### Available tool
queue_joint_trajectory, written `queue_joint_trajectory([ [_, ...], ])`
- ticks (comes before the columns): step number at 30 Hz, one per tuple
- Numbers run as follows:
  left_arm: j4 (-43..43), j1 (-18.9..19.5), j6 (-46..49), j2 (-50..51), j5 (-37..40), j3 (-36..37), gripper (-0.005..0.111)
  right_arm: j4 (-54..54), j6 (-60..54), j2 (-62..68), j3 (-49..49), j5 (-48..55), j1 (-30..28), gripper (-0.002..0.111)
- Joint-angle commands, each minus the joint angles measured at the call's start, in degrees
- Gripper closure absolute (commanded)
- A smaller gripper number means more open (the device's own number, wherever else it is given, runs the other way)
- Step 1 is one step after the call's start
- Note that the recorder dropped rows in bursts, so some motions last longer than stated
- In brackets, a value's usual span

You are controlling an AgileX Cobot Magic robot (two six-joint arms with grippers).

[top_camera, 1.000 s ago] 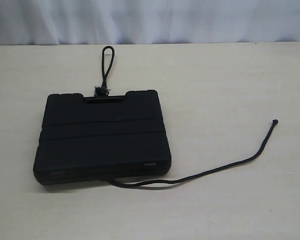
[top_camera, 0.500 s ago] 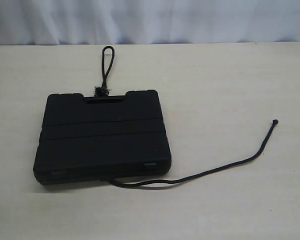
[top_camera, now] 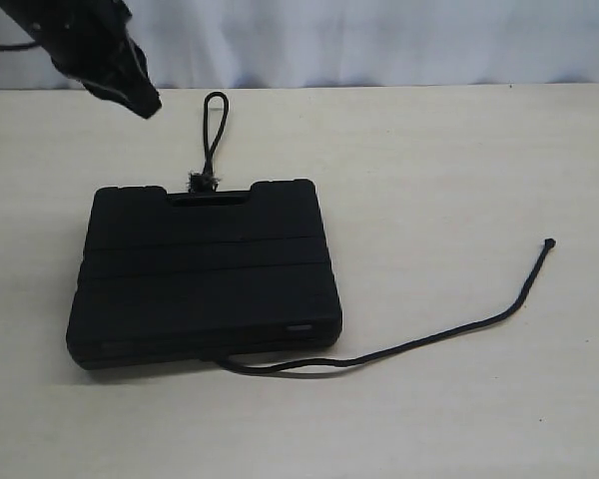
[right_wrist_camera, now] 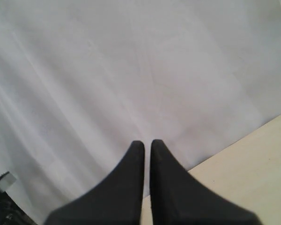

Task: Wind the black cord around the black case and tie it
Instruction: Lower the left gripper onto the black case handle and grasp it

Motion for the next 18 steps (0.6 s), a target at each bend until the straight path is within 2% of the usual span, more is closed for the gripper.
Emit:
queue_joint_trajectory([
  [1,-1.41,-0.09,5.27,6.2,-2.75,-0.7,0.068,-0.12,-2.11,-0.14,0.2,0.84,-0.13,0.104],
  [4,-1.49,-0.09,5.27,9.72,-8.79,-0.7,0.052,-0.12,-2.09,-0.14,0.2,0.68,-0.13,0.104],
  [6,-1.49,-0.09,5.27,11.65,-11.64,-0.7,0.048,-0.12,-2.09,-0.14,0.2,0.68,-0.13,0.104],
  [10,0.93,-1.06,10.99,15.55,-10.97,-0.7,0.049,-0.12,-2.09,-0.14,0.2,0.68,-0.13,0.104],
  [14,10.27,-4.41,10.87,18.38,-12.13,-1.69,0.05,-0.12,-2.09,-0.14,0.2,0.68,-0.13,0.104],
  [18,12.72,-7.76,10.87,20.7,-13.42,-4.11,0.062,-0.12,-3.94,-0.14,0.2,0.84,-0.13,0.104],
])
